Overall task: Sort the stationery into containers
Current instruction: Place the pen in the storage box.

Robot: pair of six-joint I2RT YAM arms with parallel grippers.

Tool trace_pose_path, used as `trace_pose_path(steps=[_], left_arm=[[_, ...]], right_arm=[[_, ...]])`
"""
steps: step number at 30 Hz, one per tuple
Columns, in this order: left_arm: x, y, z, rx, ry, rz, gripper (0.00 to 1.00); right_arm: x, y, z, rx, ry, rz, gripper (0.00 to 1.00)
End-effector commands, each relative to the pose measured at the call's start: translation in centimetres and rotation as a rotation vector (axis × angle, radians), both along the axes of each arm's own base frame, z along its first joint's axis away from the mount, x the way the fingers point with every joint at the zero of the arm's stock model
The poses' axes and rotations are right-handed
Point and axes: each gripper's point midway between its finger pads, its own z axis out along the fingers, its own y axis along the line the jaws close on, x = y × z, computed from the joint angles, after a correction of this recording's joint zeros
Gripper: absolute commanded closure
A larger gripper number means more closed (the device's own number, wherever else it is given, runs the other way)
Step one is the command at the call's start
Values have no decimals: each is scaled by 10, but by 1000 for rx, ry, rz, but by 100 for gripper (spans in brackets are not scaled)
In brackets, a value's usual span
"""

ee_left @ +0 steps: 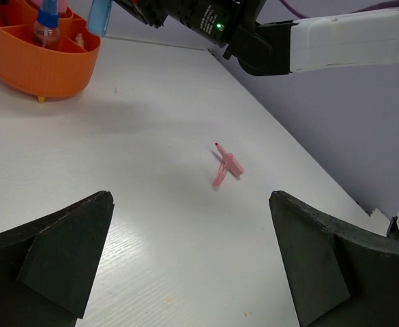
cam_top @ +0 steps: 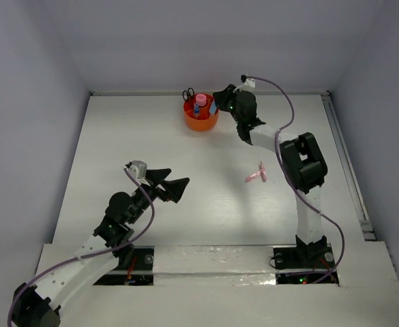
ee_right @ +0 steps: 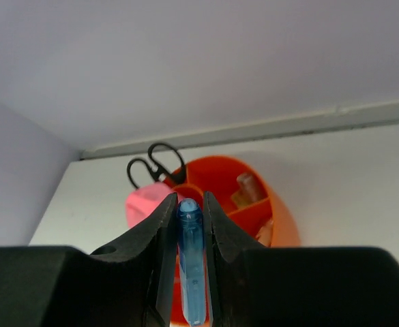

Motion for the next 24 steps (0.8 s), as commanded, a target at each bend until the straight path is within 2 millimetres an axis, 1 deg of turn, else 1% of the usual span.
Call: trace_pose_path(steps=[1,3,6,7,10,12,14,15,16,17,18,20,21,22,24], left_arm=[[0,0,19,-30,-75,-5,1],[0,-1,18,-25,-71,-5,1],[2,-1,17,-19,-67,-2,1],[2,-1,17,-18,-65,-2,1],[3,-1,15,-16,-62,3,1],[3,-1,14,-14,-59,1,1],[4,-2,14,-11,-59,1,1],[4,-2,12,-9,-55,1,1],[4,-2,13,-11,-55,0,1],[4,-3,14,-12,-58,-3,1],[4,-4,13,-10,-56,-9,1],[4,-4,14,-10,-56,-13,1],[3,-5,15,-11,-59,-14,1],[3,-5,14,-11,-59,-16,1],[3,-4,14,-13,-59,-16,1]], right_arm=[[23,-17,45,-16,-125,-115,100],[27,-18,40,-16,-118,-130,100],[32,-16,26,-30,-103,-131,100],[35,-15,18,-38,-87,-129,100],[35,-11,8,-30,-70,-108,96],[32,-8,8,-6,-63,-91,87],[29,-5,11,5,-69,-71,76],[29,-4,19,14,-76,-65,62],[28,-4,20,2,-69,-63,56],[27,-4,26,1,-78,-59,51],[23,-4,39,1,-99,-54,42],[18,-9,54,5,-117,-63,34],[12,-12,68,10,-133,-64,28],[8,-12,73,-1,-134,-58,26],[1,-15,85,-8,-140,-54,25]])
